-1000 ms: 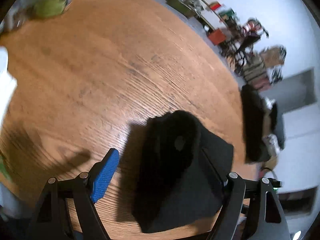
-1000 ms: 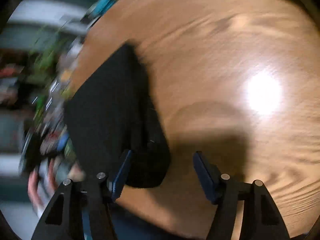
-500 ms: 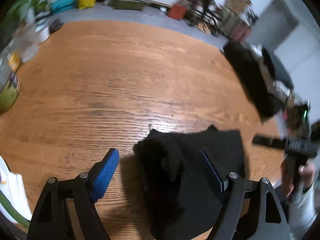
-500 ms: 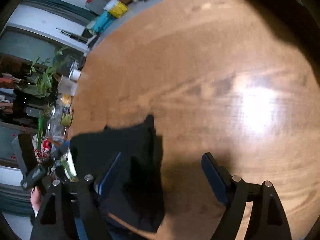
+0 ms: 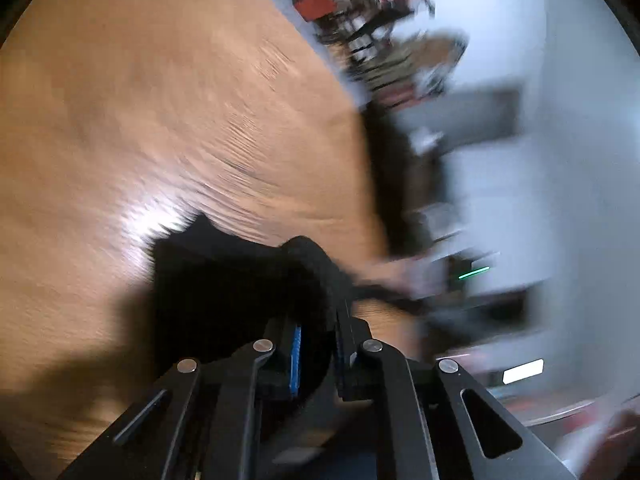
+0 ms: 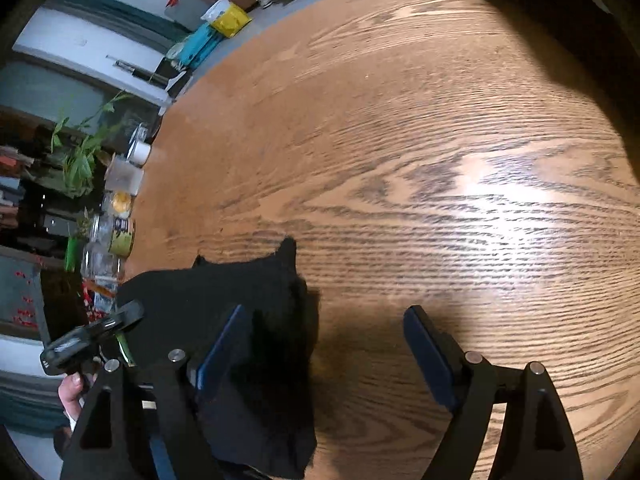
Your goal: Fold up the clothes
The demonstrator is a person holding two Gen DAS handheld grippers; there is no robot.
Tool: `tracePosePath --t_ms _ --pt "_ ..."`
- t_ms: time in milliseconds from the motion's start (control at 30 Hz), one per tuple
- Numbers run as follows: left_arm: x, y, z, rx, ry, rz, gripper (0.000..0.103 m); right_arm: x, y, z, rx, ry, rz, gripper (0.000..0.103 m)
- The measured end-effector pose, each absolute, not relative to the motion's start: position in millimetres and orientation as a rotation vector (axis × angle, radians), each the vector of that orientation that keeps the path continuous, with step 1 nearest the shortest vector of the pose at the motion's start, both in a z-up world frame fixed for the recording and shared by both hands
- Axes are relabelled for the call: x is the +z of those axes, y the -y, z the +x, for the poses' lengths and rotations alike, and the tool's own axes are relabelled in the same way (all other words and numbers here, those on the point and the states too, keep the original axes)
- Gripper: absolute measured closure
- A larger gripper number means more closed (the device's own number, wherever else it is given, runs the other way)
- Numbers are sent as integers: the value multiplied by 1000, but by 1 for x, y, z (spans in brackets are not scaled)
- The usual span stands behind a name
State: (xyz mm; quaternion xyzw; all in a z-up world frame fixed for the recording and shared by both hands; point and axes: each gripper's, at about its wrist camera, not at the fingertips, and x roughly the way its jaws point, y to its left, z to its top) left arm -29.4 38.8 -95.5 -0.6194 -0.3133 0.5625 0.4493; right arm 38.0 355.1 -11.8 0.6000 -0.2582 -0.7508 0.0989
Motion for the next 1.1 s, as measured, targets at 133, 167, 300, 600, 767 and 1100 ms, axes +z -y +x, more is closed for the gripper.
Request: tracePosePath --t_ms 133,167,300,600,767,1100 --pt "-152 -10 -43 1253 1091 -1652 91 -25 -347 25 -2198 809 1779 19" --pt "-156 -4 -44 1298 1078 -1684 86 -28 -344 23 -2186 816 1776 19" --pt "-129 16 -46 1608 935 -1703 15 -24 -336 23 -2189 791 1734 19" --pt "-58 -14 17 1981 265 -1457 15 -5 -305 64 -2152 621 1670 32" --pt "-90 -37 20 1768 279 -1546 49 -33 -273 79 -1992 619 1708 61" --pt "-134 -10 -13 1554 680 -1670 65 -28 -268 61 -2018 601 1634 87"
